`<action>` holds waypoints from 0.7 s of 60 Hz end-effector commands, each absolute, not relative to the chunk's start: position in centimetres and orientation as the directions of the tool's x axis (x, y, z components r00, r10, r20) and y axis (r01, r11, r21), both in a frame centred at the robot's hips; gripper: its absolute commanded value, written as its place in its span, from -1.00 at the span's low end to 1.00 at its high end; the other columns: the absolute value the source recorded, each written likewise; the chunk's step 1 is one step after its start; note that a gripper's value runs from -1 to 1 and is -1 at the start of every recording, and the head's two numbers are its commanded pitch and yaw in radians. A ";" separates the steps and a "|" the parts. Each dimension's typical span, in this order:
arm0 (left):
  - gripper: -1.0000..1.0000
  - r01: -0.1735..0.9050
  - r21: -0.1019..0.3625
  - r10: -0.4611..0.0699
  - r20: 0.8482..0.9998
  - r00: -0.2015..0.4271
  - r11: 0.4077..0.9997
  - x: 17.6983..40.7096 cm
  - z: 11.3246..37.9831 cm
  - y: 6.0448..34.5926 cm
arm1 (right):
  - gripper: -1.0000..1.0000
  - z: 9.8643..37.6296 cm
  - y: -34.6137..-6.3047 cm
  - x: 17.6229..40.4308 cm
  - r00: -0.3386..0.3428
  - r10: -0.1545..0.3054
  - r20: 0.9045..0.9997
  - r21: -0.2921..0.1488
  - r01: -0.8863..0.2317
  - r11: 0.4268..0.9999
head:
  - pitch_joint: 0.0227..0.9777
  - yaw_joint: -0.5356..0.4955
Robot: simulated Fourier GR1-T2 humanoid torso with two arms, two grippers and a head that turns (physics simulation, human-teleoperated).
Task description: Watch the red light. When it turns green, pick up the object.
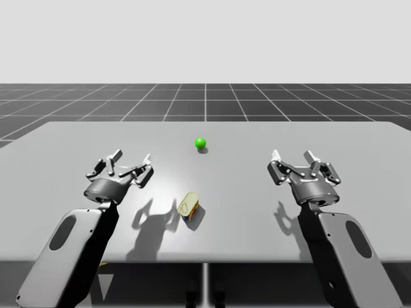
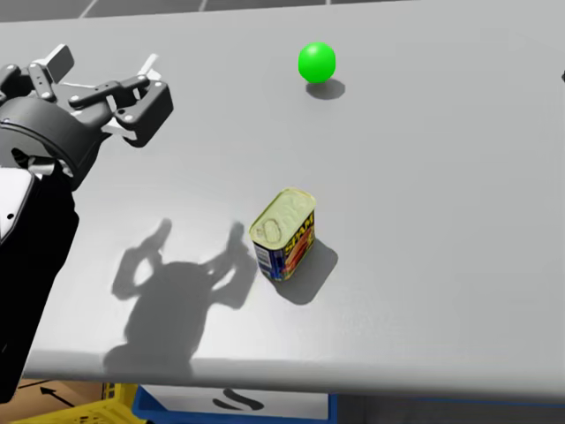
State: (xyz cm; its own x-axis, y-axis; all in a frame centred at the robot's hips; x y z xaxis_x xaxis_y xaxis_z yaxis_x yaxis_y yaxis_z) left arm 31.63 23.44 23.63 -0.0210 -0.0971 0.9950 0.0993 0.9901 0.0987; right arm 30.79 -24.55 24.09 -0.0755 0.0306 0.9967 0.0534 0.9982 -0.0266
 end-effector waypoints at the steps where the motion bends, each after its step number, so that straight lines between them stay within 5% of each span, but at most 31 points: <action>1: -1.00 0.238 0.068 -0.066 0.998 -0.019 0.969 29.1 23.7 21.5 | -1.00 23.8 -24.5 30.9 -0.068 0.039 0.997 -0.034 0.062 0.997 | 0.80 0.25; 12: -1.00 0.367 0.069 -0.068 0.998 -0.017 0.928 25.0 23.9 21.5 | -1.00 23.7 -24.5 30.8 -0.065 0.039 0.997 -0.035 0.065 0.997 | 0.80 0.25; 18: -1.00 0.417 0.147 -0.146 0.989 -0.034 0.897 22.7 23.3 21.8 | -1.00 23.8 -24.5 30.8 -0.066 0.038 0.997 -0.034 0.067 0.997 | 0.80 0.25; 28: -1.00 0.493 0.189 -0.215 0.977 -0.004 0.849 20.1 21.7 22.0 | -1.00 23.5 -24.4 30.8 -0.060 0.034 0.998 -0.030 0.064 0.997 | 0.80 0.25; 42: -1.00 0.559 0.154 -0.237 0.968 0.079 0.815 18.8 18.0 21.4 | -1.00 23.5 -24.3 30.9 -0.062 0.031 0.998 -0.028 0.055 0.998 | 0.80 0.26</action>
State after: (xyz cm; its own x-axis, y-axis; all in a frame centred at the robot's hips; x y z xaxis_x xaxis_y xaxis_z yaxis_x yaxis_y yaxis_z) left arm 20.08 22.05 20.26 0.0357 -0.2160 0.9757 0.5133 0.8417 0.1676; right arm 30.84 -24.38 23.56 -0.0613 0.0327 0.9976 0.0594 0.9978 -0.0291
